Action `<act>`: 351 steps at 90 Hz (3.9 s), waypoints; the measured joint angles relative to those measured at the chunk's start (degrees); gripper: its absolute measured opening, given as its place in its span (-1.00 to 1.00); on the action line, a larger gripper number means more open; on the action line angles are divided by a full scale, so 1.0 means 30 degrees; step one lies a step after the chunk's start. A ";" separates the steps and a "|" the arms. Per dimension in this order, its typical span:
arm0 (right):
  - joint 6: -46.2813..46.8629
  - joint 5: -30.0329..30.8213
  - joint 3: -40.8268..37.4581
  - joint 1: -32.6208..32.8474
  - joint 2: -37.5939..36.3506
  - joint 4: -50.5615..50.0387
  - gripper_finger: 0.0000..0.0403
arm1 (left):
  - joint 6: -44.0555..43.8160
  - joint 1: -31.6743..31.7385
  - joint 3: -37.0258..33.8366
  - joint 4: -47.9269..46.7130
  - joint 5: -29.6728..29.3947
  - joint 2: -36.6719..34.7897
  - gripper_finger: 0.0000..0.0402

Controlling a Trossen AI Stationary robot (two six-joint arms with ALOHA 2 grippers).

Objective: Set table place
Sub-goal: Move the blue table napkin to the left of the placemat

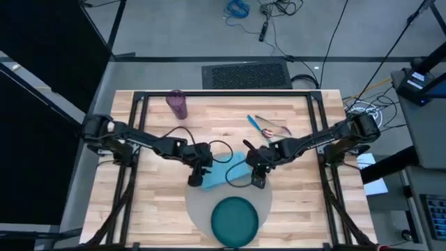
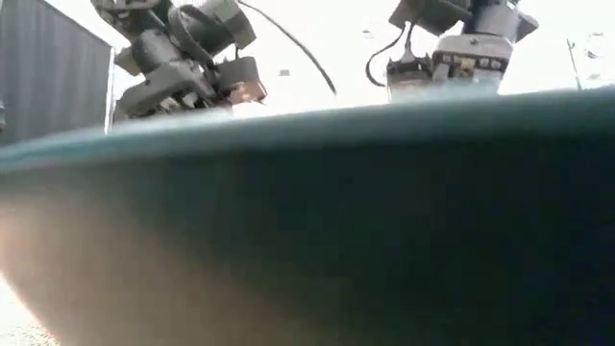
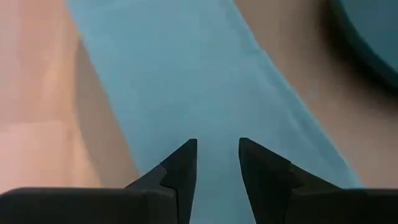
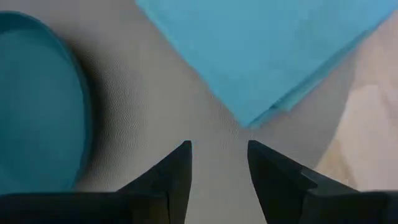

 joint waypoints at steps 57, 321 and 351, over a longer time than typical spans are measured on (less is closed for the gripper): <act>0.0738 -0.0107 -0.1472 0.0038 0.0467 0.1605 -1.00 | 0.0177 0.0000 0.0315 -0.0298 -0.0262 0.0990 -0.98; -0.3541 0.0564 -0.0262 -0.0741 0.2761 0.0974 -1.00 | -2.2454 -0.8019 0.4312 -1.2788 -0.5406 0.2861 -1.00; -0.3845 0.0505 -0.0265 -0.0741 0.2732 0.0758 -1.00 | -2.5230 -0.8043 0.4196 -1.6933 -0.4865 0.2878 -1.00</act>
